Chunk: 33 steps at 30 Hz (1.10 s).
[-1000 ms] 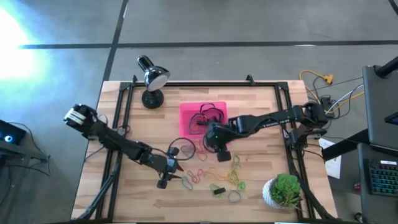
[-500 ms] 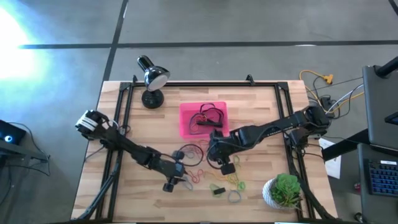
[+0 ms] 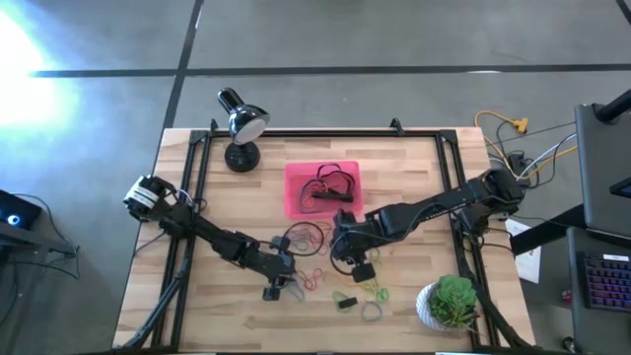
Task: Pick and place rubber bands into bin
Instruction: Put the blue rubber band into the red bin
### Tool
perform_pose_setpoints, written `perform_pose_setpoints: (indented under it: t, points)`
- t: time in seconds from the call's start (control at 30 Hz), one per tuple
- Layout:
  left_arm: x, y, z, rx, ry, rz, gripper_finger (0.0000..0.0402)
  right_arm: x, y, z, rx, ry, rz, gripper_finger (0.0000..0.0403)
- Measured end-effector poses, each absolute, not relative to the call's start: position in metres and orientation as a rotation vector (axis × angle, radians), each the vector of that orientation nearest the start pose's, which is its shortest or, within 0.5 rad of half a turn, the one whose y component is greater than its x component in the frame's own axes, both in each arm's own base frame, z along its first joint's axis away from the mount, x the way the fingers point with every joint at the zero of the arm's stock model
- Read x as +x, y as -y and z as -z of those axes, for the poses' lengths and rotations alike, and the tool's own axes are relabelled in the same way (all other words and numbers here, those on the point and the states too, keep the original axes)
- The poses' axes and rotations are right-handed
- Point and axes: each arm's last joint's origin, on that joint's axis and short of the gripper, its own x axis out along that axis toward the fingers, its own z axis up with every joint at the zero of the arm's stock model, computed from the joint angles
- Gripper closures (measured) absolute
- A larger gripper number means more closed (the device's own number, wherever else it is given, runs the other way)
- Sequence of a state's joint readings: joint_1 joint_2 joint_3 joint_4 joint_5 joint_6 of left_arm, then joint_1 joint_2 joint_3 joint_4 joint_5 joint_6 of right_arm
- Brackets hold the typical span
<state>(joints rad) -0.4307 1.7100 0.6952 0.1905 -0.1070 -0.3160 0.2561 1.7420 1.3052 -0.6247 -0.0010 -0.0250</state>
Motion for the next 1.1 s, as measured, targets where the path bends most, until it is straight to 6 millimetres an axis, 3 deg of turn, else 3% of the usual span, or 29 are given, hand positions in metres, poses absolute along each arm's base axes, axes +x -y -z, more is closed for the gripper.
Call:
perform_pose_setpoints:
  t: [0.2, 0.47, 0.63, 0.87, 1.1]
  points:
    - [0.276, 0.124, -0.117, -0.084, -0.846, 0.206, 0.039, 0.347, -0.095, -0.23, -0.165, -1.052, -0.254, 0.033]
    - [0.278, 0.125, -0.127, -0.013, -0.834, 0.252, 0.04, 0.345, -0.099, -0.23, -0.165, -1.061, -0.259, 0.0335]
    - [0.284, 0.123, -0.163, 0.058, -0.684, 0.284, 0.0401, 0.34, -0.101, -0.228, -0.142, -1.11, -0.242, 0.0335]
    - [0.279, 0.097, -0.204, 0.171, -0.551, 0.103, 0.0401, 0.334, -0.103, -0.225, -0.121, -1.171, -0.189, 0.0335]
    - [0.276, 0.056, -0.23, 0.281, -0.48, -0.199, 0.0402, 0.329, -0.113, -0.224, -0.114, -1.189, -0.164, 0.0335]
